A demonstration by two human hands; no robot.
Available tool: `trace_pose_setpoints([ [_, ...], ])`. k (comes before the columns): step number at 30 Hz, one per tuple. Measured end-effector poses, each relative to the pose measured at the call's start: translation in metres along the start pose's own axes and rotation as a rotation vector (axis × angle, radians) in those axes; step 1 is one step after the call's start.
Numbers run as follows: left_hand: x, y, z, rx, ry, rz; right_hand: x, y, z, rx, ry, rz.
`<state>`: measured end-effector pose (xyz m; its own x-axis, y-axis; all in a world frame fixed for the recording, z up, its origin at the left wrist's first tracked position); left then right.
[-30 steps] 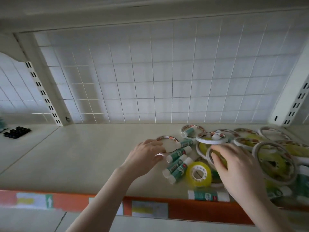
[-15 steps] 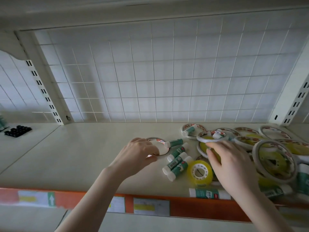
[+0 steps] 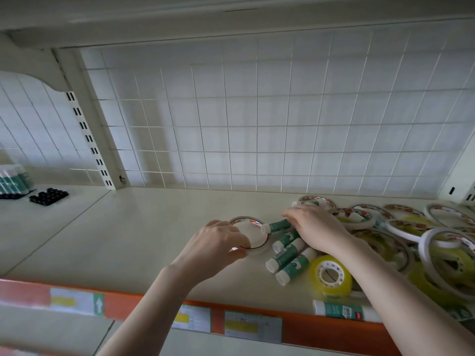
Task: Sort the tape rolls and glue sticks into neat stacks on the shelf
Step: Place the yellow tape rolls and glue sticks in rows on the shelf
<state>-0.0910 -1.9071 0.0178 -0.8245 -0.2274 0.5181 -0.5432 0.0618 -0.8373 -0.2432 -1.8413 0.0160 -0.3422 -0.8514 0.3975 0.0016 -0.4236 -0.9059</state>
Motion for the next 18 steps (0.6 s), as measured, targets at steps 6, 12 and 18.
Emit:
trace_pose_setpoints([
  [6, -0.002, 0.000, 0.004, 0.000, 0.033, -0.022, 0.008, 0.012, -0.001, 0.125, 0.003, 0.161],
  [12, -0.003, -0.003, 0.014, 0.003, 0.020, -0.017, 0.007, 0.013, -0.001, 0.179, 0.033, 0.257],
  [18, -0.003, -0.006, 0.017, 0.021, 0.003, -0.029, 0.011, 0.015, -0.002, 0.217, 0.093, 0.343],
])
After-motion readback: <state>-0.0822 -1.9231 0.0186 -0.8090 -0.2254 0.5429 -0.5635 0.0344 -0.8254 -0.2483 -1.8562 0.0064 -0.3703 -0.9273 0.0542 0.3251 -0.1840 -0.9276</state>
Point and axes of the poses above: each hand's wrist, its own x-axis towards the middle knuckle, its own y-axis out of the palm, z = x × y, the point moved 9 cm from there along x, towards the middle knuckle, and after that the axes turned 10 degrees about -z, right-handed, at the moved point
